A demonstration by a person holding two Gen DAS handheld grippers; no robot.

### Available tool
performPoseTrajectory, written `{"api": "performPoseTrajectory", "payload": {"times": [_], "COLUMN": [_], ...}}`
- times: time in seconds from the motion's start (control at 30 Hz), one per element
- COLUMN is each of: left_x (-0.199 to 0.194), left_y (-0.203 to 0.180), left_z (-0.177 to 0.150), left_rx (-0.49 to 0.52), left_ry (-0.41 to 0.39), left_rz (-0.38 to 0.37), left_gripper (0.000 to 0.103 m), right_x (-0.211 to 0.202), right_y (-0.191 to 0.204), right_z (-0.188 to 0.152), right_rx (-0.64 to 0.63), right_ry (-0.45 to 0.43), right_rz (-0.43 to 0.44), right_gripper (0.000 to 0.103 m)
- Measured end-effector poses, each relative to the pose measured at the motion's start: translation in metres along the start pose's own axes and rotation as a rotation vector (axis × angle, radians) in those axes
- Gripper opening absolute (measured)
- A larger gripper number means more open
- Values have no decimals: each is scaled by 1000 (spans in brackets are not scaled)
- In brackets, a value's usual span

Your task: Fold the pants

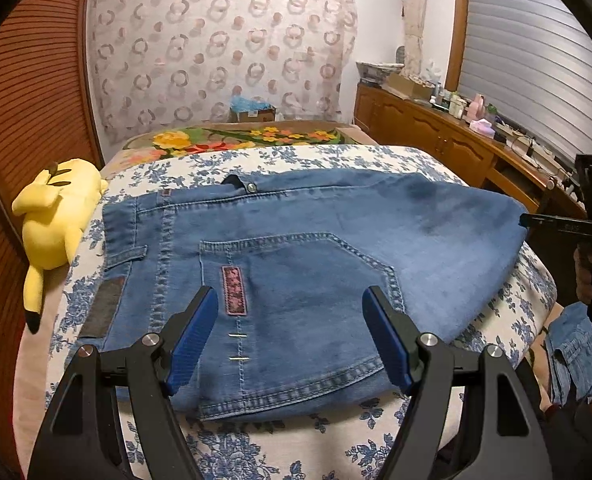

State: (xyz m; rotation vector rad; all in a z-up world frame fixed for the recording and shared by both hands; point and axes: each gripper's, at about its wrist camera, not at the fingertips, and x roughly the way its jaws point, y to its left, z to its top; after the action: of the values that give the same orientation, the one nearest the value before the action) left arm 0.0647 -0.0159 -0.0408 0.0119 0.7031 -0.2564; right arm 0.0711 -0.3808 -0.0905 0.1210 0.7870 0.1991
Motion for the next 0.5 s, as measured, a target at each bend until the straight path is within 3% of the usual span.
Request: {"api": "performPoseTrajectory", "payload": {"times": [0.1, 0.2, 0.5], "left_x": [0, 0, -8], "left_y": [0, 2, 6], "left_z": [-1, -2, -1], "left_rx": [-2, -9, -19], "left_ry": [1, 0, -26], "left_rz": [1, 2, -3], "left_gripper": [75, 75, 75], "right_x": [-8, -19, -54], "right_y": [2, 11, 69], "right_z": [0, 7, 47], "right_rx": [-23, -60, -206], "right_ry": [-13, -64, -182], "right_rz": [-4, 24, 137], "right_gripper": [22, 12, 8]}}
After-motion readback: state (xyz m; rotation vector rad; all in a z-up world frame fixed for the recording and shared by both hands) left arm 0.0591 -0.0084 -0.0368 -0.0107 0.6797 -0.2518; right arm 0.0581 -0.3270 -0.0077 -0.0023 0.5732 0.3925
